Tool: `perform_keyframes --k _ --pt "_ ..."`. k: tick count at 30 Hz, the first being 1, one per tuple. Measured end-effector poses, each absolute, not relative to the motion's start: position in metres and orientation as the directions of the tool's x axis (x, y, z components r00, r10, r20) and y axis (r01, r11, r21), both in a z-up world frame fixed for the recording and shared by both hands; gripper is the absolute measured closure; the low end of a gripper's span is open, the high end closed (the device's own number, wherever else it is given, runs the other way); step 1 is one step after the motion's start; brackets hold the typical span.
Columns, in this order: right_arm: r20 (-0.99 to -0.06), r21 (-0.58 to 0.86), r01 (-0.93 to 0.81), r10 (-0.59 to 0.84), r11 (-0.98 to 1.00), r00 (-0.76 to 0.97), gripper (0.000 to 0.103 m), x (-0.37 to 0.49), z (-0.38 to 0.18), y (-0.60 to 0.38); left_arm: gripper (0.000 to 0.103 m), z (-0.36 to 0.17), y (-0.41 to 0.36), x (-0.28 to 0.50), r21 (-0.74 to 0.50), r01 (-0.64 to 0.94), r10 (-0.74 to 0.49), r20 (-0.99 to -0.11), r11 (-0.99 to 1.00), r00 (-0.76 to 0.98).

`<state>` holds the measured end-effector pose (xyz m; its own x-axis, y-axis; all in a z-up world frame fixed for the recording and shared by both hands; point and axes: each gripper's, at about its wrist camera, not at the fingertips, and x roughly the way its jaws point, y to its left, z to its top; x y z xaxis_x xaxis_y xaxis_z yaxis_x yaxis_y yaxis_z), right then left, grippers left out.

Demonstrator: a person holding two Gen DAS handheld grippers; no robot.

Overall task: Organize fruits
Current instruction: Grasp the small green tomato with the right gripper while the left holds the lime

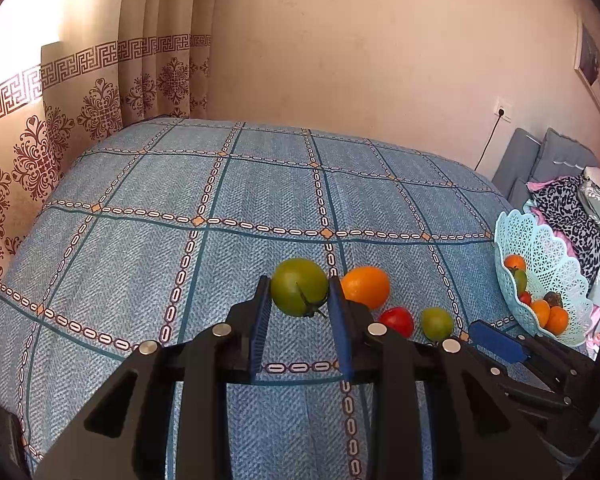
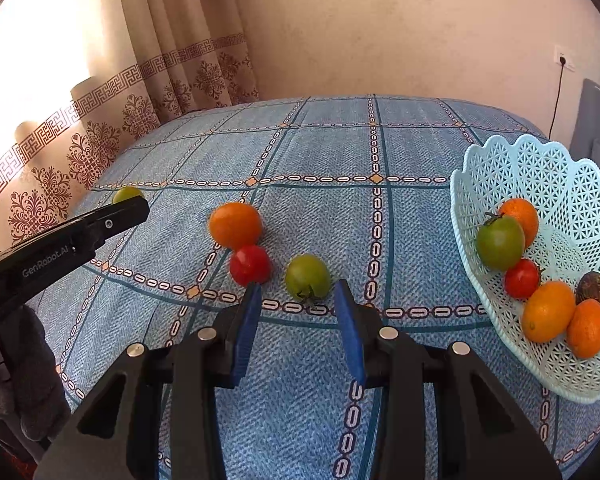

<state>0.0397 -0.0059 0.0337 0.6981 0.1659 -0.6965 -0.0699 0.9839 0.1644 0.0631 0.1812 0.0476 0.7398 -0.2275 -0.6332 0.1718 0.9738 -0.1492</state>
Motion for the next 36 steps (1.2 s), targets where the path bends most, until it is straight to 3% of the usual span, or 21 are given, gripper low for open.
perform_keyframes --k 16,20,36 --pt "-0.733 0.148 -0.044 0.139 0.988 0.666 0.065 0.072 0.016 -0.003 0.074 0.048 0.183 0.064 -0.161 0.176 -0.238 -0.630 0.971 0.739" --pt "-0.733 0.139 -0.058 0.142 0.989 0.665 0.072 0.073 0.016 0.002 0.074 0.047 0.181 0.063 -0.159 0.183 -0.242 -0.630 0.970 0.738" --pt "-0.716 0.164 -0.052 0.155 0.985 0.680 0.074 0.064 0.015 -0.005 0.074 0.047 0.180 0.062 -0.156 0.195 -0.250 -0.625 0.968 0.739"
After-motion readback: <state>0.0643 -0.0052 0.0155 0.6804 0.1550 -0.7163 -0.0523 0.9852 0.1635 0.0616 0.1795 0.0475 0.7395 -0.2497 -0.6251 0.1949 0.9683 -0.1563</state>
